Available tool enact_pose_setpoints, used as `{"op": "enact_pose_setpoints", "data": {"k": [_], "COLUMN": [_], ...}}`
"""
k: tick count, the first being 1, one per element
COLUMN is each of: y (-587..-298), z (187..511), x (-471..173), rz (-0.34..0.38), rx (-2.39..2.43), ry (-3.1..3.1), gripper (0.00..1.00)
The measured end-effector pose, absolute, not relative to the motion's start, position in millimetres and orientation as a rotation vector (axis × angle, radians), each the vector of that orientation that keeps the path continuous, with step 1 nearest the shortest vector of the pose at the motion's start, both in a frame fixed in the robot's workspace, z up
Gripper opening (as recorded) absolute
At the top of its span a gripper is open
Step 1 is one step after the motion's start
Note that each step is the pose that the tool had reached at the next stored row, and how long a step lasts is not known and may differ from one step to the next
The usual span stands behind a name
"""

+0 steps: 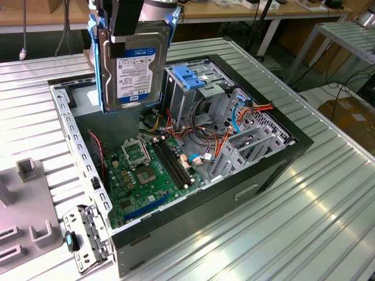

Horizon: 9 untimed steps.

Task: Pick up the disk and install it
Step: 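Pick up the disk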

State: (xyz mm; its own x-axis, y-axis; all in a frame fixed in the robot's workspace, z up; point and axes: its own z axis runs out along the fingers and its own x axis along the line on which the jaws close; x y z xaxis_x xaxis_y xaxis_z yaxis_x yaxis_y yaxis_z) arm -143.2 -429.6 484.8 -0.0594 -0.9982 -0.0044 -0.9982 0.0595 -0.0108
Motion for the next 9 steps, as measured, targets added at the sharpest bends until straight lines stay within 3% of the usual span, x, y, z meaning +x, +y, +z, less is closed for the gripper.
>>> {"op": "enact_pose_setpoints", "data": {"k": [9], "y": [-429.6], "z": [481.4], "x": [-113.3], "rz": [-0.008], "rx": [-2.139], "ry": [2.287], "gripper": [0.37]}}
